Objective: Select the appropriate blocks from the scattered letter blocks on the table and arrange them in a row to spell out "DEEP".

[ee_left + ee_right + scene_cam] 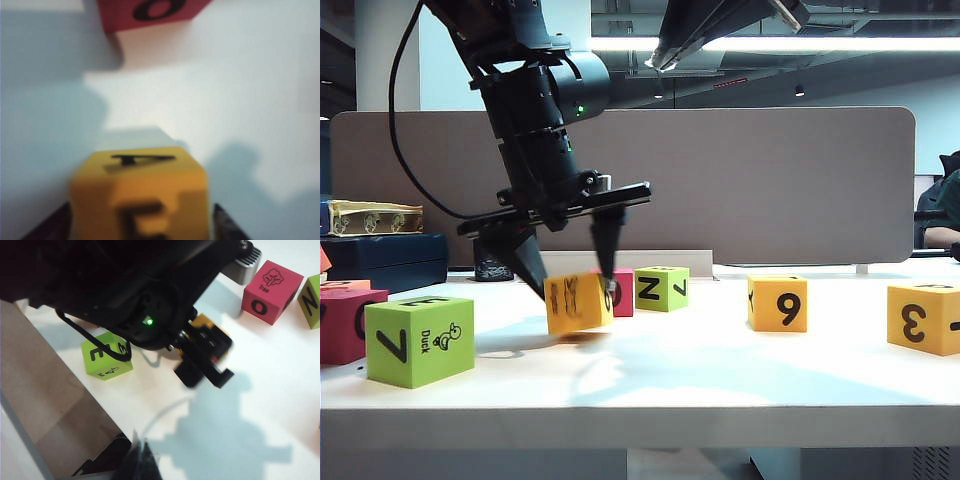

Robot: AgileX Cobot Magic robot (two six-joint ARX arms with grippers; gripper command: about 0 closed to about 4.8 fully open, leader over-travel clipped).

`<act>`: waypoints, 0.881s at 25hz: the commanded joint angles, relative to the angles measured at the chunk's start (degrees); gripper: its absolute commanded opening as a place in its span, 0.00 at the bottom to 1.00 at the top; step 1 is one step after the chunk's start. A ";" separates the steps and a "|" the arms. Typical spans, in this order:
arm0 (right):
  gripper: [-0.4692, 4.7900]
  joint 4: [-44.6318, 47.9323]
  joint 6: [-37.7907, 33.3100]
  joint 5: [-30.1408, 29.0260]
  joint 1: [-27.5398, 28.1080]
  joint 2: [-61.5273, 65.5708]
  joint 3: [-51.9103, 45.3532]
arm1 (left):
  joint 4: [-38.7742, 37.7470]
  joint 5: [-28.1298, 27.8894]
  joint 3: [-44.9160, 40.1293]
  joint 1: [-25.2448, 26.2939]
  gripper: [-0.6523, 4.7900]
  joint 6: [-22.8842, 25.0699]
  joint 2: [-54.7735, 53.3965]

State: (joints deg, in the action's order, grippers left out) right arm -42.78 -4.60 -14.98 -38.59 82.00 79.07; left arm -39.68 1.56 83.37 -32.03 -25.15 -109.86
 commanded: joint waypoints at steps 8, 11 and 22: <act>0.09 0.37 0.13 0.07 -0.04 -0.15 0.31 | -0.22 0.13 0.35 -0.39 0.76 2.78 -0.07; 0.09 0.33 0.15 0.09 -0.07 -0.15 0.31 | -2.58 -0.09 1.79 0.35 0.76 4.59 0.26; 0.09 -0.46 0.15 1.36 -0.02 -0.15 0.31 | -22.10 -5.40 18.93 3.91 0.75 21.84 2.03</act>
State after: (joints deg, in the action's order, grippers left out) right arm -43.40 -4.58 -13.65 -38.57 82.00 79.07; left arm -59.29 -2.55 102.06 -28.53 -5.65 -109.08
